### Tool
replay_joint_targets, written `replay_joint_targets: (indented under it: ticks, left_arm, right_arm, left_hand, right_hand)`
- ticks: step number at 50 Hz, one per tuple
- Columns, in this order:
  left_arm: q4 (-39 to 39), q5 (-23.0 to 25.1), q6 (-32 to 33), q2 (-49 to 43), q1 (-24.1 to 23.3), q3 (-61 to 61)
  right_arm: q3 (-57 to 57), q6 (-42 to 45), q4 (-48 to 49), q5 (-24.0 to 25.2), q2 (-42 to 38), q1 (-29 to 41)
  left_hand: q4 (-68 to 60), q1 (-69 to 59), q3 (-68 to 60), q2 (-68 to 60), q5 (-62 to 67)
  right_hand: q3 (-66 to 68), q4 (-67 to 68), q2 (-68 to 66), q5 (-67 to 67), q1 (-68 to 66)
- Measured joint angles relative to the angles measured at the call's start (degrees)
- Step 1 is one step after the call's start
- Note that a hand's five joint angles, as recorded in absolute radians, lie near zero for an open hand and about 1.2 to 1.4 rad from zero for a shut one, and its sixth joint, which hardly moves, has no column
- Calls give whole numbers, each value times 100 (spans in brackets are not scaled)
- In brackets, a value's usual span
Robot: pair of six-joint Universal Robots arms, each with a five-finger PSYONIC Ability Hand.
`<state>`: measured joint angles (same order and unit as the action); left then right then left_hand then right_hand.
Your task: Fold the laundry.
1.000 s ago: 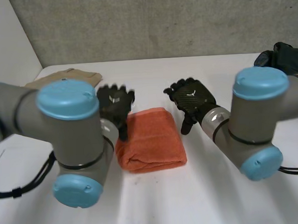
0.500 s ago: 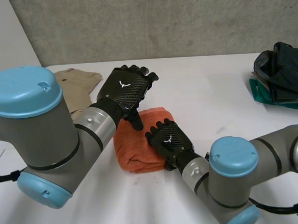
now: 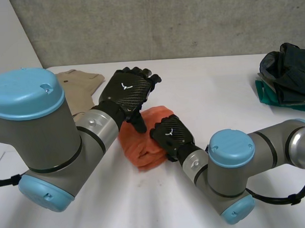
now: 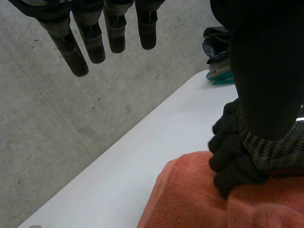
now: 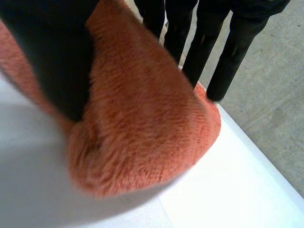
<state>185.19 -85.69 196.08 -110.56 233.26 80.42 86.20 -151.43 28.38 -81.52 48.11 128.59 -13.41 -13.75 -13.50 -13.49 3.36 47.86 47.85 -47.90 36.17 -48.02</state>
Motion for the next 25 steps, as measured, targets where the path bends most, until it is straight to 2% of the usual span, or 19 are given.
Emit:
replay_joint_targets:
  ticks: [1, 2, 4, 14, 20, 25]
  left_arm:
    - [0, 0, -4, 0, 0, 0]
    - [0, 0, -7, 1, 0, -1]
    - [0, 0, -20, 2, 1, -4]
    - [2, 12, -113, 73, 32, -33]
    - [17, 24, -134, 199, 79, -58]
    - [25, 27, -141, 271, 89, -70]
  right_arm:
    - [-36, 3, 0, 4, -23, -2]
    - [-62, 5, -2, 8, -41, -5]
    - [-144, 12, -5, 13, -85, -7]
    - [-626, -20, 142, 43, 49, -238]
    - [-1005, -184, 747, 343, 521, -992]
    - [-1288, -661, 1516, 583, 850, -1835]
  left_hand:
    - [0, 0, 0, 0, 0]
    - [0, 0, 0, 0, 0]
    - [0, 0, 0, 0, 0]
    - [0, 0, 0, 0, 0]
    - [0, 0, 0, 0, 0]
    - [0, 0, 0, 0, 0]
  right_hand:
    - [1043, 1046, -1076, 940, -586]
    - [1479, 1498, -1498, 1292, -727]
    - [1769, 1930, -1652, 1491, -732]
    - [1770, 2044, -1652, 1491, -721]
    - [1770, 2098, -1652, 1576, -721]
    - [1770, 2103, -1652, 1637, -721]
